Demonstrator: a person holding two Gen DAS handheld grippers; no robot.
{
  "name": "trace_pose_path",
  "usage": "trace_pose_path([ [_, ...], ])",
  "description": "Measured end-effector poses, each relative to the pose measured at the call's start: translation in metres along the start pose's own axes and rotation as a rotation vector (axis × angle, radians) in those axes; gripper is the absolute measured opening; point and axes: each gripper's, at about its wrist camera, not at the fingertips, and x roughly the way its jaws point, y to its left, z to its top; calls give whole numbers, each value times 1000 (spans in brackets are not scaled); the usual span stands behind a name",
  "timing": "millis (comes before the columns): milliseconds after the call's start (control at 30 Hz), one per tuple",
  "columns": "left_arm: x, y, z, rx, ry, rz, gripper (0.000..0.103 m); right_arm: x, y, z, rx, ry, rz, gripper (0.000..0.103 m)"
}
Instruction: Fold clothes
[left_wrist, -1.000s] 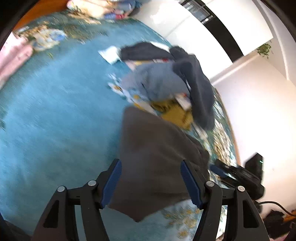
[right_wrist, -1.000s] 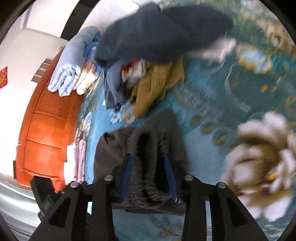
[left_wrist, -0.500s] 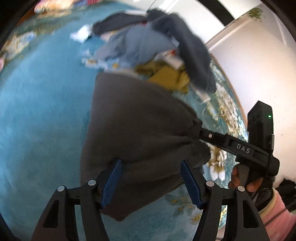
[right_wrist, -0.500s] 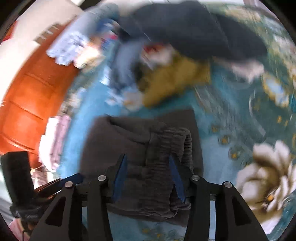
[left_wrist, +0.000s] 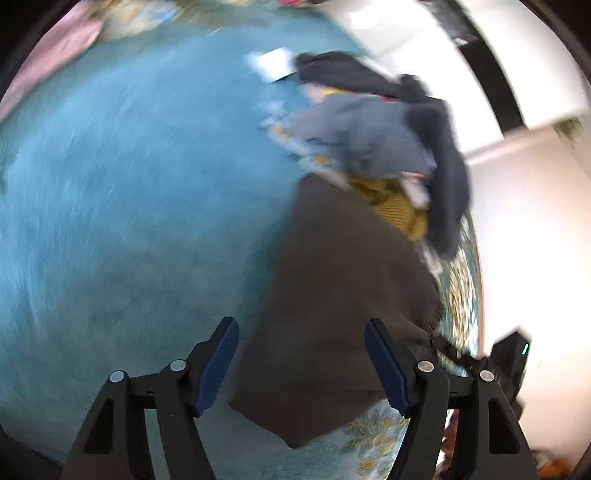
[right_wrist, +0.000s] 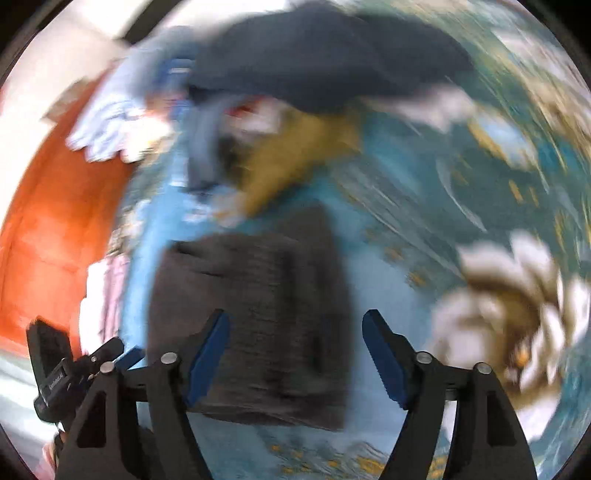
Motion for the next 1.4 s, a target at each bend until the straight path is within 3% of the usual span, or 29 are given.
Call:
trace_pose_path([
  [100,15,11,8,-70,25,-57,86,10,-17,-10,120,32,118,77],
  [167,26,14,11,-88,54,-75,90,17,-19,-13,126,45,136,89],
  [367,41,-7,3,56,110,-104,100,29,-19,-7,111,37,166,92],
  [433,49,-12,0,92,139,-90,101,34,-16,-6,96,43,172,98],
  [600,51,-9,-4,79,166,-120,102,43,-6,-5,54,42,165,103],
  [767,54,1,1,8,159,-169,103,44,-3,-6,63,37,148,103],
  [933,46,-10,-3,78,149,-173,102,44,2,-2,94,39,128,103],
  [1033,38,-18,-6,132,138,-171,99,40,14,-1,80,39,88,100],
  [1167,28,-20,-6,164,112,-139,83,30,24,-1,68,29,33,83],
  [1400,5,-18,-7,178,50,-130,78,13,39,-2,57,10,16,75],
])
